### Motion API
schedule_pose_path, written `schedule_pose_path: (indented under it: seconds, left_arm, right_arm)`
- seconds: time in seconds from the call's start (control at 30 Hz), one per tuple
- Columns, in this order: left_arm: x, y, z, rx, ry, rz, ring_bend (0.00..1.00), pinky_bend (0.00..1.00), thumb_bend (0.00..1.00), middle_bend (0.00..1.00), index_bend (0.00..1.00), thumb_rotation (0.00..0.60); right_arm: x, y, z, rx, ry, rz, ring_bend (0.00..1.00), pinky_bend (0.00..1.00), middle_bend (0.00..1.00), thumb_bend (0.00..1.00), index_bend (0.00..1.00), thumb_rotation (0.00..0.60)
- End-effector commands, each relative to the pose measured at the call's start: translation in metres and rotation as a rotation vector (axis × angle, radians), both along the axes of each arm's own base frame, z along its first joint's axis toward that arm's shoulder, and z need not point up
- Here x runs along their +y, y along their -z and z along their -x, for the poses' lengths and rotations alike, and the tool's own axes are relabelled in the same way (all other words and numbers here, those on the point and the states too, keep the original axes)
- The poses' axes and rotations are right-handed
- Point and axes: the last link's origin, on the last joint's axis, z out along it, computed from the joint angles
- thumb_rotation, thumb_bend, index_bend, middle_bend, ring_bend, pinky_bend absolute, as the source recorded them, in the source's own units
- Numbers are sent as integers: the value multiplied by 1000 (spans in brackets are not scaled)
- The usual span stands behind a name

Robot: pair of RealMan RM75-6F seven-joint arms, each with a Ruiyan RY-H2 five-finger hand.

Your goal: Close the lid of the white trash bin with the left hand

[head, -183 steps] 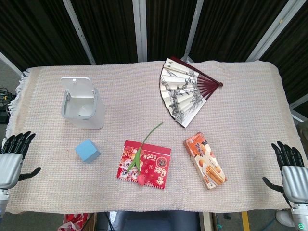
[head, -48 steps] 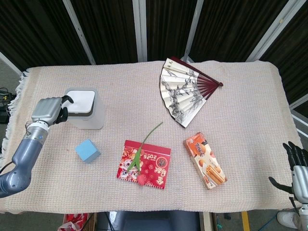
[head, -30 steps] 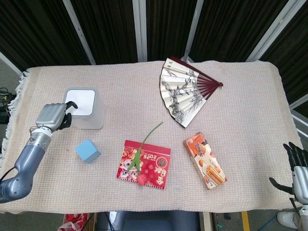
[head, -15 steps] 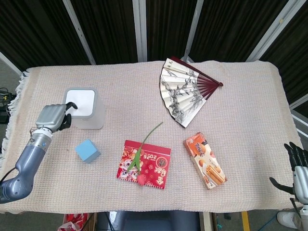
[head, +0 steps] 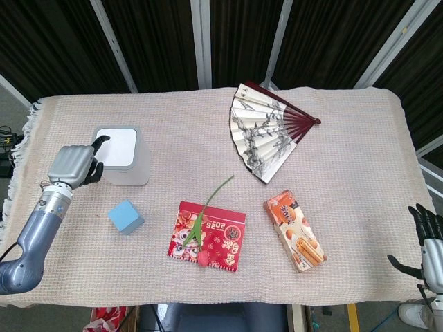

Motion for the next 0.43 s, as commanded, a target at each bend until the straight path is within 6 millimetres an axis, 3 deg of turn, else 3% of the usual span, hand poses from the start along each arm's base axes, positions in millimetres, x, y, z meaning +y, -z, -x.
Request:
schedule_pose_path:
  seconds: [0.03,0.13,0.17,0.27,0.43]
  left_arm:
    - [-17,-15,-3,-7,77,-69,494,710,407,403,22,600]
    - [-41,-20,3,-40,116,-109,161,407,313,85,0,600]
    - [-50,-20,9,-49,123,-119,65,299,282,20,0,600]
    - [-77,-19,27,-59,137,-139,0,109,201,0,0,600]
    - [-123,-12,64,-57,120,-137,0,16,142,0,0,600]
  right_arm:
    - [0,0,0,0,-1,1,0,0,0,195,0,600]
    - [0,-1,0,14,-7,-2,0,0,0,195,0,600]
    - [1,-1,0,19,-8,-3,0,0,0,195,0,600]
    - [2,-1,0,29,-15,-5,0,0,0,194,0,600]
    - [3,-2,-1,72,-39,0,0,0,0,194,0,600]
